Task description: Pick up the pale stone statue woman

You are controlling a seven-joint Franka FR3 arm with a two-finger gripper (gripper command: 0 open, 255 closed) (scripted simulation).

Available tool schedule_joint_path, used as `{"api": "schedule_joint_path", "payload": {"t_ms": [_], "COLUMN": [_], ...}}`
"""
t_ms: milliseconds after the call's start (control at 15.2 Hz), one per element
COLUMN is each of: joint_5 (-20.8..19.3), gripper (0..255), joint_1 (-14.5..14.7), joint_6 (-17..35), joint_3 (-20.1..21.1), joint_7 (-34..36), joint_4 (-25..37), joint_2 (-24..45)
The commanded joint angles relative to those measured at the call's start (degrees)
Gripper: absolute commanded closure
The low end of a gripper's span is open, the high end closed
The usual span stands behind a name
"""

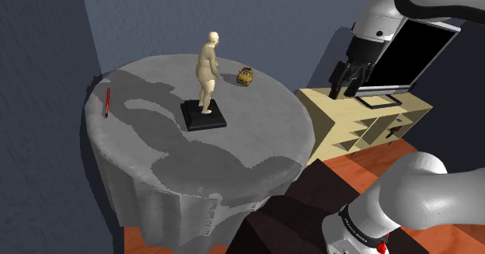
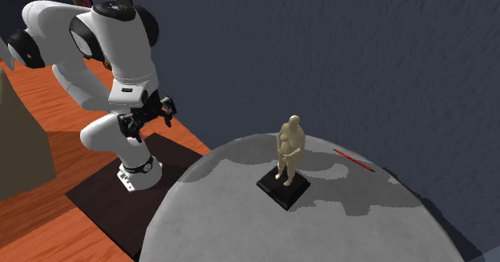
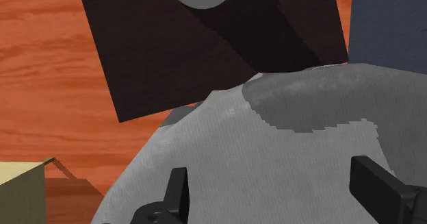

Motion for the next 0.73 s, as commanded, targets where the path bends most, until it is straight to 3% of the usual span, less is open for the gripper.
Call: {"api": "schedule_joint_path", "payload": {"t_ms": [0, 660], "joint_5": [0.0, 4.5], "gripper": [0, 0], "joint_1": [0.0, 2.7], "joint_6": [0.0, 19.7], "joint_3": [0.0, 7.6], "joint_7": [0.0, 7.8], "joint_4": [0.0, 1.0], "joint_2": [0.0, 9.5]}}
